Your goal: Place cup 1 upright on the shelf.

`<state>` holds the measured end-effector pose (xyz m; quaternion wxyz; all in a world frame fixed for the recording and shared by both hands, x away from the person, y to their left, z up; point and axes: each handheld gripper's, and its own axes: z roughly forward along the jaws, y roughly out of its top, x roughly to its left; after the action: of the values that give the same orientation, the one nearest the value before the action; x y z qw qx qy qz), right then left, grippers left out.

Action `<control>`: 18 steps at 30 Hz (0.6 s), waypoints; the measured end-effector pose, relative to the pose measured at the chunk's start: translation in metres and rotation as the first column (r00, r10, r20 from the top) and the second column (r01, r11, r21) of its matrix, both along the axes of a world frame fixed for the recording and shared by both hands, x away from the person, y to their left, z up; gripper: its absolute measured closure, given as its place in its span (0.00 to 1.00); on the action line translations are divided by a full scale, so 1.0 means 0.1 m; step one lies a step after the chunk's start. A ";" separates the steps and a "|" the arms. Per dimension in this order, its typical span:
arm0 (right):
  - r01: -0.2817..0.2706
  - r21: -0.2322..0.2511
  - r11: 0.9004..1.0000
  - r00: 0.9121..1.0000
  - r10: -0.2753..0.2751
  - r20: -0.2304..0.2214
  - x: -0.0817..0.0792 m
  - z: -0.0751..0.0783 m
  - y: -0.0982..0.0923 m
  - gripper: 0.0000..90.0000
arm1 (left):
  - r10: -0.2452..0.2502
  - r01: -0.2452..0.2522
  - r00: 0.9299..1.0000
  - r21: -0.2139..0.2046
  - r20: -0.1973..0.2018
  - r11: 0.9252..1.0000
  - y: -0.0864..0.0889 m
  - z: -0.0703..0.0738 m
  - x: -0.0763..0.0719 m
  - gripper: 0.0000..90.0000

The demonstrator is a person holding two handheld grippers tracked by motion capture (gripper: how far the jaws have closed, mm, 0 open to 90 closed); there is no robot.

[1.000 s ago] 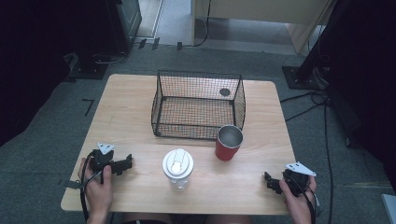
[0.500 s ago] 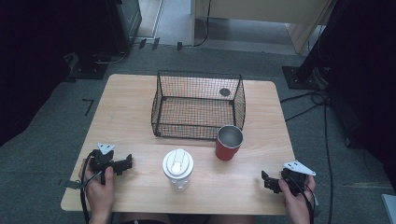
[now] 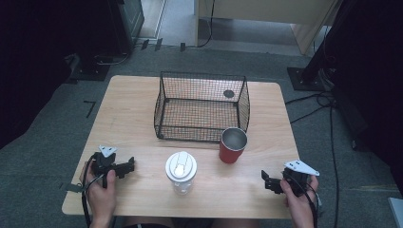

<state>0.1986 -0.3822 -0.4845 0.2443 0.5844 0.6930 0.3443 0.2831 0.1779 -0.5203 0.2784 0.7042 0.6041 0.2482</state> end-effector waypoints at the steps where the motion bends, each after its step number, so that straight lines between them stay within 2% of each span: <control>1: -0.001 -0.001 1.000 1.000 0.001 0.000 0.00 0.01 0.01 0.00 | 0.000 0.000 1.000 0.000 0.000 1.000 0.00 0.00 0.00 0.00; 18: -0.061 0.003 0.998 0.998 0.061 0.022 0.13 0.10 0.29 0.00 | 0.000 0.000 1.000 0.000 0.000 1.000 0.00 0.00 0.00 0.00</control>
<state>0.2112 -0.3529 -0.4745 0.2399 0.5596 0.7072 0.3594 0.2831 0.1779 -0.5203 0.2785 0.7043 0.6041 0.2481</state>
